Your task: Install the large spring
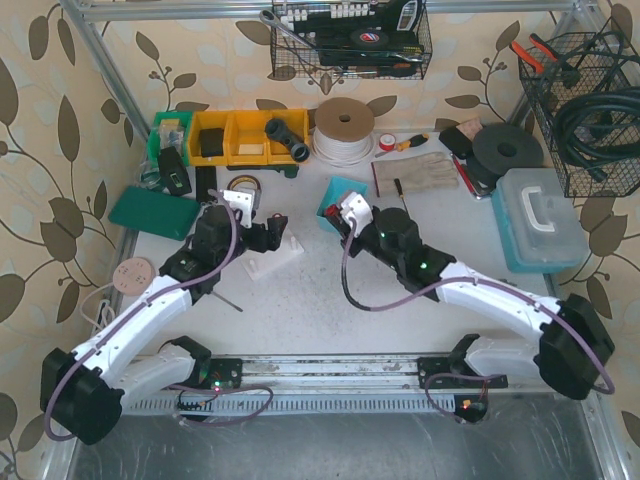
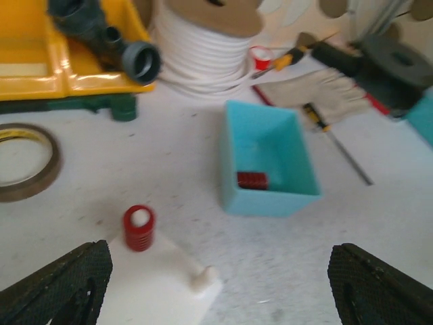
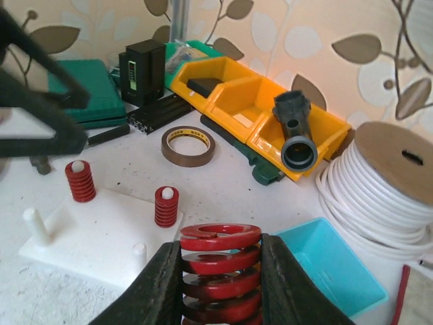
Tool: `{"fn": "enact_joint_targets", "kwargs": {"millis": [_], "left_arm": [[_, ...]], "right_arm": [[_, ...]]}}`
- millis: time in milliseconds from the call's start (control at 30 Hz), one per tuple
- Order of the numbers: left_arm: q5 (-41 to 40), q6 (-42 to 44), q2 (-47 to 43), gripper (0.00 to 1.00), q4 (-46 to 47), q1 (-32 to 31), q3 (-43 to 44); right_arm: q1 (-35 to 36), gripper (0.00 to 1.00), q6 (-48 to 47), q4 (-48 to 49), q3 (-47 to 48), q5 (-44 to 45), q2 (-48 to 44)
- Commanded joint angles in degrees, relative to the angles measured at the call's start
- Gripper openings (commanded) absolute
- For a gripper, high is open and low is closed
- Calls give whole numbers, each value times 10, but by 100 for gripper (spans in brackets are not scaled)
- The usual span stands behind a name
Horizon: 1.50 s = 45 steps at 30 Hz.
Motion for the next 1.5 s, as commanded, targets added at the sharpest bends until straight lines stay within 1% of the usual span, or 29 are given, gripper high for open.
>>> {"fn": "enact_joint_targets", "kwargs": {"millis": [0, 133, 267, 333, 433, 700, 933, 1167, 1300, 1467], "left_arm": [[133, -28, -11, 88, -16, -7, 58], [232, -28, 3, 82, -23, -7, 90], [322, -23, 43, 70, -41, -8, 125], [354, -17, 62, 66, -55, -8, 138], [386, -15, 80, 65, -56, -10, 143], [422, -12, 91, 65, -57, -19, 144], [423, -7, 116, 64, -68, -23, 150], [425, -13, 132, 57, -65, -25, 151], [448, -39, 138, 53, -34, -25, 143], [468, -53, 138, 40, -18, -25, 136]], "right_arm": [[15, 2, -82, 54, -45, -33, -55], [41, 2, -109, 72, -84, -41, -88], [62, 2, -128, 76, -89, -37, -83], [72, 2, -135, 86, -91, -35, -78], [81, 2, -142, 95, -91, -29, -71], [91, 1, -146, 99, -90, -15, -56], [97, 0, -147, 106, -90, -11, -49], [103, 0, -155, 116, -98, -15, -54], [108, 0, -158, 121, -99, -19, -50], [109, 0, -160, 124, -101, -12, -44]]}}
